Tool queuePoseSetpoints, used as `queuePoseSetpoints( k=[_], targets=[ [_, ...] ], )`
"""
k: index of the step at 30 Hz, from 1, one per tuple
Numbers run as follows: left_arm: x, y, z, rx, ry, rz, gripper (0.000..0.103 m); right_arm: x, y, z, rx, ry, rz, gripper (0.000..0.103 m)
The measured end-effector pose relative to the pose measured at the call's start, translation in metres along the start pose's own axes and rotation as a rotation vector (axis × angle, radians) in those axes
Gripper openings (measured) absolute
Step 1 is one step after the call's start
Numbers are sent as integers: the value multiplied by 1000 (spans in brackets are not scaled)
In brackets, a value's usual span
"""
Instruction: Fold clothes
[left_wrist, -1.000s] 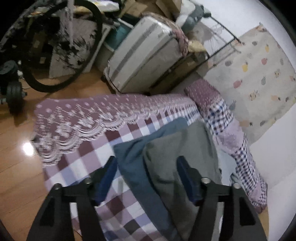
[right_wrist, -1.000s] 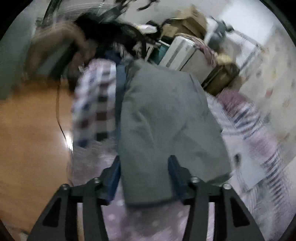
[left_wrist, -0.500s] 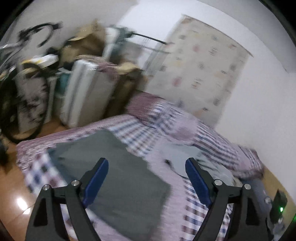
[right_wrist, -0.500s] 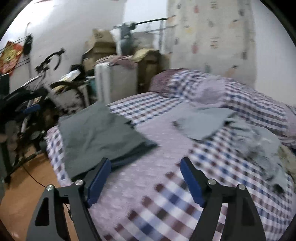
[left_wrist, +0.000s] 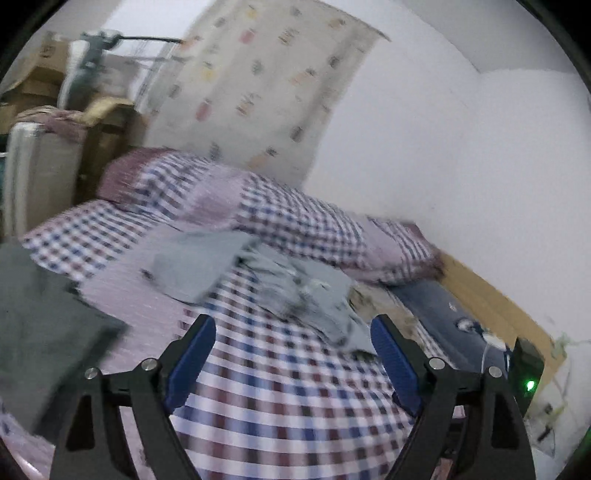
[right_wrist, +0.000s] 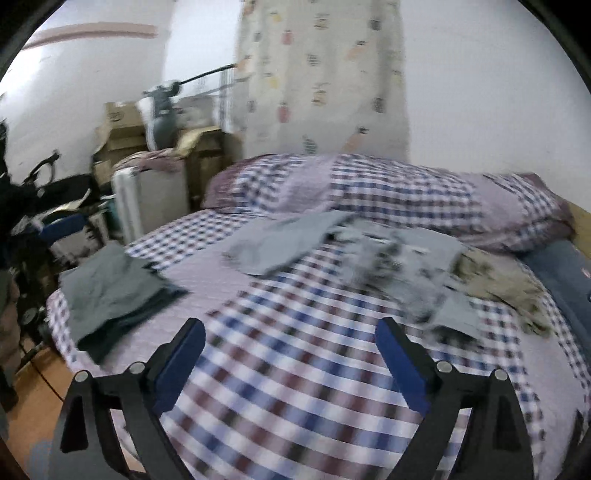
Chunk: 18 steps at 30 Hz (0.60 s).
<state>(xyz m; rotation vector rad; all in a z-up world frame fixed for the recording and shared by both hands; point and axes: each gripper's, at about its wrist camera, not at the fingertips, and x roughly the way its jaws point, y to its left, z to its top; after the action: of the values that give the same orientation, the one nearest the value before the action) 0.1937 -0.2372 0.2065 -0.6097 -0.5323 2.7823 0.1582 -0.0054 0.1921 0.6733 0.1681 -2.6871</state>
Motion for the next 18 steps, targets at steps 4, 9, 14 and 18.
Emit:
queuePoseSetpoints(
  k=[4, 9, 14, 18],
  targets=[
    [53, -52, -27, 69, 89, -8, 89, -14, -72, -16, 57, 16, -95, 102],
    [118, -89, -59, 107, 172, 19, 89, -10, -165, -42, 173, 68, -217, 102],
    [194, -107, -94, 128, 261, 67, 89, 12, -237, -70, 283, 116, -256, 103],
    [251, -111, -126, 185, 358, 166, 89, 57, -274, -99, 356, 190, -226, 103]
  ],
)
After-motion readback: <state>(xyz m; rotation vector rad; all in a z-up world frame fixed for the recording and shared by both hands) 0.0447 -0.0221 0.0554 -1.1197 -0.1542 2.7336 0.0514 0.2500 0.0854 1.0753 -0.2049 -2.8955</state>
